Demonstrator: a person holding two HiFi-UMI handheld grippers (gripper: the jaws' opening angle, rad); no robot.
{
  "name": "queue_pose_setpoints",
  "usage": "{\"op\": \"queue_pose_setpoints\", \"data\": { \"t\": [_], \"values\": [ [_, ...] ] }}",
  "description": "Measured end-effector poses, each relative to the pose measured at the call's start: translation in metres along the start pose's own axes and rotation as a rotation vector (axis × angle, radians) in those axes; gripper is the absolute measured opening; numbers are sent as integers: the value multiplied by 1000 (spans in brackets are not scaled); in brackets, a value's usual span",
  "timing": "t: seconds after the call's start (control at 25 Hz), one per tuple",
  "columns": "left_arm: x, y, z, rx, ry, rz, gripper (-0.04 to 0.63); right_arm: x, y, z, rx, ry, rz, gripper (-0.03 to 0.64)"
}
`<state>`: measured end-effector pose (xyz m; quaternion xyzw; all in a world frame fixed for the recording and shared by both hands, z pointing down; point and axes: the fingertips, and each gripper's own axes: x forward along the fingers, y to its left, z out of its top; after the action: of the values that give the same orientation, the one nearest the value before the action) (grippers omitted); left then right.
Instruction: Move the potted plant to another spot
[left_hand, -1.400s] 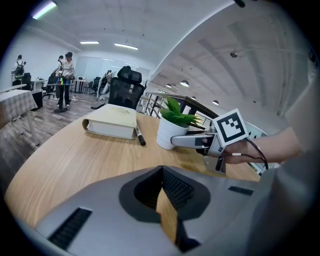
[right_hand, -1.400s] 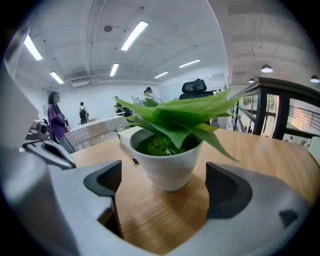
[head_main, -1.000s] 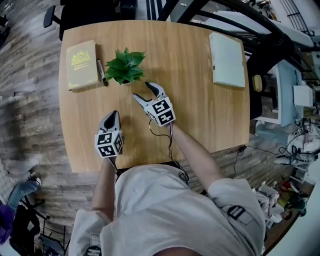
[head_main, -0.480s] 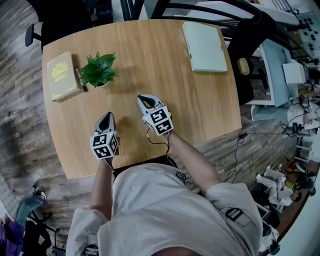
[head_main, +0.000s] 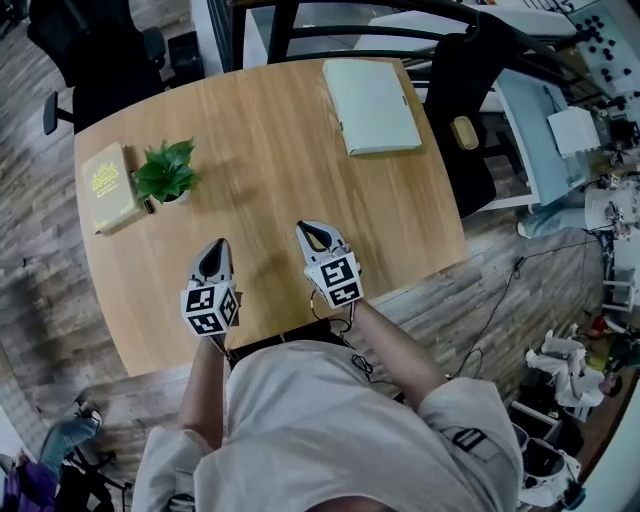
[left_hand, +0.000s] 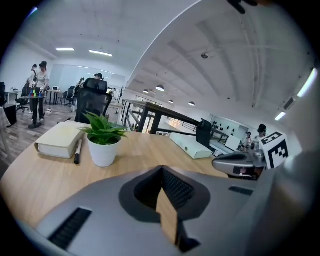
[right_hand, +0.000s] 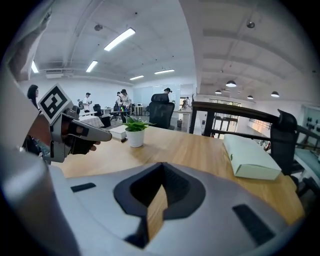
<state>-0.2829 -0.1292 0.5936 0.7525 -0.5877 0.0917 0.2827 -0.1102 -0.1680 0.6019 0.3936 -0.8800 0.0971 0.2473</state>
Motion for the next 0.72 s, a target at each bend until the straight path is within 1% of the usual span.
{"op": "queue_pose_setpoints", "data": {
  "t": [0.12,0.28,0.44,0.56,0.72],
  "values": [
    [-5,-25,21,16,-49,-7,12,-22,-17,12,44,-44,-18,3],
    [-14,-56,58,47,-130,-11,12,-53,-47,54,77,-132,-45,3],
    [-28,-74,105,99,-223,0,12,-86,-78,111,55,-268,-80,3],
    [-50,-89,130,126,-277,15,12,-123,-94,139,8,-333,-129,3],
    [-70,-104,168,164,-365,30,12,-149,-110,177,-1,-413,-153,3]
  ]
}}
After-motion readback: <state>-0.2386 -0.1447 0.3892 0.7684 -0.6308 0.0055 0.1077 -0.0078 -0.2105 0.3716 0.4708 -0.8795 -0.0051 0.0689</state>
